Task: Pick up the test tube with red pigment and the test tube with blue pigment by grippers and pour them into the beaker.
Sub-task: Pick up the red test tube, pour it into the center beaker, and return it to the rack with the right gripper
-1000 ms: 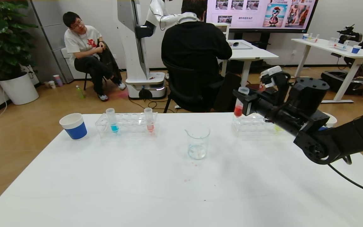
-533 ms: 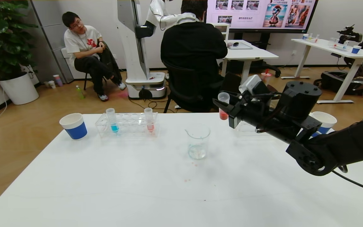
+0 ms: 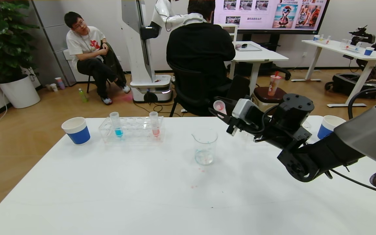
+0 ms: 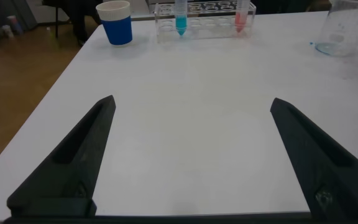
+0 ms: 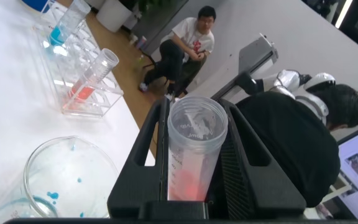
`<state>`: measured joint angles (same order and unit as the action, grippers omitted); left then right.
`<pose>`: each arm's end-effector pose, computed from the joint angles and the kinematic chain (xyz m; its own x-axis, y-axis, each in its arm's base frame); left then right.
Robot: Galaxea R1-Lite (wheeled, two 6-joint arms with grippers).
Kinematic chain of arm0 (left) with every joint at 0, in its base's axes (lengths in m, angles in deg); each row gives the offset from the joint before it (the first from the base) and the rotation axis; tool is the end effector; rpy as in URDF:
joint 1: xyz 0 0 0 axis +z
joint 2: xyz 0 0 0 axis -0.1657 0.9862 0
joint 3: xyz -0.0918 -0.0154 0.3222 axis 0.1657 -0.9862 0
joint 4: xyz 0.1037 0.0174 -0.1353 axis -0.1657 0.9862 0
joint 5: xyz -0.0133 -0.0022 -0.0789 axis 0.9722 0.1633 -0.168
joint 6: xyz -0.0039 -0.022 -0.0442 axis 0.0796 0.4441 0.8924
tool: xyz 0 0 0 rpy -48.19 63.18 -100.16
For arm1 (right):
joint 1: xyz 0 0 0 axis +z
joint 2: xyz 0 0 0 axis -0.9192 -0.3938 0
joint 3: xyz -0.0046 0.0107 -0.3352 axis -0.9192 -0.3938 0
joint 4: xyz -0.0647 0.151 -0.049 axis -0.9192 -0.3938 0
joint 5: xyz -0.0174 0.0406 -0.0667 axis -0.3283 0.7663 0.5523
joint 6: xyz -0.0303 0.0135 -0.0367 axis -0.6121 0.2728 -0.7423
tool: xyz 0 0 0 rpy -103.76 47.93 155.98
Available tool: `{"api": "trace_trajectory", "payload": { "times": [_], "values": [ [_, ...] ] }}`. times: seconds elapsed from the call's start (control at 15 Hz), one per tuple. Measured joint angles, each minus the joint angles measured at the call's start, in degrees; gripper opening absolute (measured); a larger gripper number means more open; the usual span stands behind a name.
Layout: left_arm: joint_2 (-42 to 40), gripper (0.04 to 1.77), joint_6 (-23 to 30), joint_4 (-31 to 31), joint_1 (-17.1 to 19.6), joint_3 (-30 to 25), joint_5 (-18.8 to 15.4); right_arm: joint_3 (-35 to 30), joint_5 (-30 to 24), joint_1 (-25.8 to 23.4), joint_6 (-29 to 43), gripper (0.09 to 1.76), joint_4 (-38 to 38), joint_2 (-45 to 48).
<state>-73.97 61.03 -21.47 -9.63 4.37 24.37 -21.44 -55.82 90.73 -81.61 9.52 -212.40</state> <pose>-0.0521 -0.0006 0.0755 0.9999 -0.0150 0.0024 0.0149 0.9988 0.0461 0.3986 0.2028 0.1990 0.5885 0.7872 0.1846 -0.4794 0.5235 -0.7043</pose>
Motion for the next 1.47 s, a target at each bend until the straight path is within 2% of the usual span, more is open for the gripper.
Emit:
{"api": "trace_trajectory", "payload": {
  "times": [0.4,0.87,1.47],
  "values": [
    [0.0,1.74,0.0,0.0,0.0,0.0,0.0,2.38,-3.89,-0.74,-7.39,0.51,4.49,-3.96],
    [0.0,1.74,-0.01,0.02,0.0,0.0,0.0,8.74,-7.72,-1.82,-18.2,0.51,3.56,-9.53],
    [0.0,1.74,-0.01,0.0,0.0,0.0,-0.02,9.86,-10.01,-2.23,-29.33,0.51,3.15,-11.41]
  ]
}}
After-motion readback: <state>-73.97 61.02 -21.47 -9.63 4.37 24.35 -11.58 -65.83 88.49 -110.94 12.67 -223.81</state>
